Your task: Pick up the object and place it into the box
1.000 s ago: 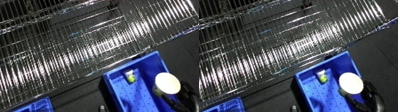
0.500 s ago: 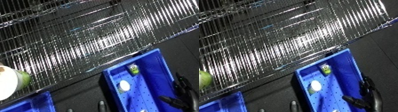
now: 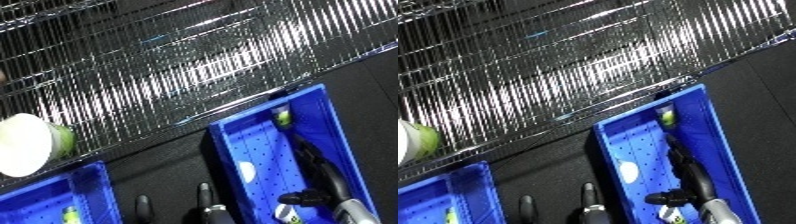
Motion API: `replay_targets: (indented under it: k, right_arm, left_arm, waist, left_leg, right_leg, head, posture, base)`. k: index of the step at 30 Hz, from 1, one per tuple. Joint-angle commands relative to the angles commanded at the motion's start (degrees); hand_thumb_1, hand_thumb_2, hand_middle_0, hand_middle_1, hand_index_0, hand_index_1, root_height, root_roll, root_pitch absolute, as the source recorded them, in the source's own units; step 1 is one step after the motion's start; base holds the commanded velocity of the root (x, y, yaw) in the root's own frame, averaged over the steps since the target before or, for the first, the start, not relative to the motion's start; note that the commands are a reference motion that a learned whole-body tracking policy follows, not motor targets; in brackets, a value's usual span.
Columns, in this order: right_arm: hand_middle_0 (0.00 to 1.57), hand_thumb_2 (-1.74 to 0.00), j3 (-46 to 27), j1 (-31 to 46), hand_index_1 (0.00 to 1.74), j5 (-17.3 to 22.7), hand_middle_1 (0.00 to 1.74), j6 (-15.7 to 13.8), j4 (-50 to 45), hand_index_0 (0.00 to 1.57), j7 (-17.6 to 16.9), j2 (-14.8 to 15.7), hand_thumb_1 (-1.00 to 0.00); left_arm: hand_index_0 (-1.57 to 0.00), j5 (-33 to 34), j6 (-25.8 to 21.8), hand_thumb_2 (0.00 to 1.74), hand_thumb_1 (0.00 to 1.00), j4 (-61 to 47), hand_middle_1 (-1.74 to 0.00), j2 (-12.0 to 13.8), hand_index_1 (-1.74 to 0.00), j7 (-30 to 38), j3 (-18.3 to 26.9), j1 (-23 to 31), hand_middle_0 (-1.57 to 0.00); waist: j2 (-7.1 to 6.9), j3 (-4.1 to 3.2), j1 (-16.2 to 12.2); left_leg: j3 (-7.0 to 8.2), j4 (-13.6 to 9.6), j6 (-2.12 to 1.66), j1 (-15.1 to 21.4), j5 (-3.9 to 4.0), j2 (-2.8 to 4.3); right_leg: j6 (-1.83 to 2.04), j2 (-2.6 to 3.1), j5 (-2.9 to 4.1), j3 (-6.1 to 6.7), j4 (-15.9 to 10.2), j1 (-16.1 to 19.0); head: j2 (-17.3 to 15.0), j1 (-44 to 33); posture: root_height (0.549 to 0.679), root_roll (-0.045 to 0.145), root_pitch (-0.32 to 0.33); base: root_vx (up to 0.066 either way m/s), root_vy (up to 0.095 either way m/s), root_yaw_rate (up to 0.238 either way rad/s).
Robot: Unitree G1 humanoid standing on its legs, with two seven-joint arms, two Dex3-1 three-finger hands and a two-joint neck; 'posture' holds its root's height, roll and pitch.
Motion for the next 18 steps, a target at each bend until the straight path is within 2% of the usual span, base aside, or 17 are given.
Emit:
replay_targets:
  k: [5, 11, 18]
  right_arm:
    - [0.00, 0.00, 2.5, -2.1, 0.00, -0.2, 0.00, 2.2, 1.1, 0.00, 1.6, 1.3, 0.00]
    - [0.00, 0.00, 3.8, -2.7, 0.00, -1.1, 0.00, 4.6, 2.3, 0.00, 1.7, 2.5, 0.00]
    - [0.00, 0.00, 5.2, -3.3, 0.00, -1.8, 0.00, 6.8, 3.9, 0.00, 0.6, 4.0, 0.00]
  left_arm:
    - [0.00, 0.6, -0.3, 0.00, 0.00, 1.2, 0.00, 0.5, 0.00, 0.1, -0.2, -1.2, 0.00]
    - [0.00, 1.0, 0.1, 0.00, 0.00, 2.0, 0.00, 1.1, 0.00, 0.0, -0.6, -2.6, 0.00]
    - [0.00, 1.9, 0.5, 0.00, 0.00, 2.9, 0.00, 1.3, 0.00, -0.3, -1.5, -4.2, 0.00]
  waist:
    - [-1.18, -0.11, 1.4]
    - [-1.88, -0.93, 2.8]
    - [-2.41, -1.70, 4.5]
  left_leg:
    - [-0.71, 0.0, -0.04, 0.0, 0.05, 0.34]
    - [-1.49, -1.2, -0.01, 0.3, 0.50, 0.72]
    - [-2.46, -1.8, -0.06, 0.2, 1.19, 0.86]
  right_leg:
    - [0.11, -0.02, -0.17, -0.74, -0.1, 0.9]
    - [0.39, -0.20, -0.76, -1.61, 0.3, 1.6]
    - [0.68, -0.98, -1.10, -2.88, 0.6, 2.1]
  head:
    - [-0.8, -4.8]
    - [-0.8, -12.0]
    - [-1.6, -17.9]
  posture:
    - [0.651, 0.077, 0.021]
    - [0.651, 0.069, 0.019]
    - [0.651, 0.063, 0.017]
  base:
    - [0.006, -0.028, 0.123]
    - [0.021, 0.004, 0.140]
    - [0.016, -0.003, 0.211]
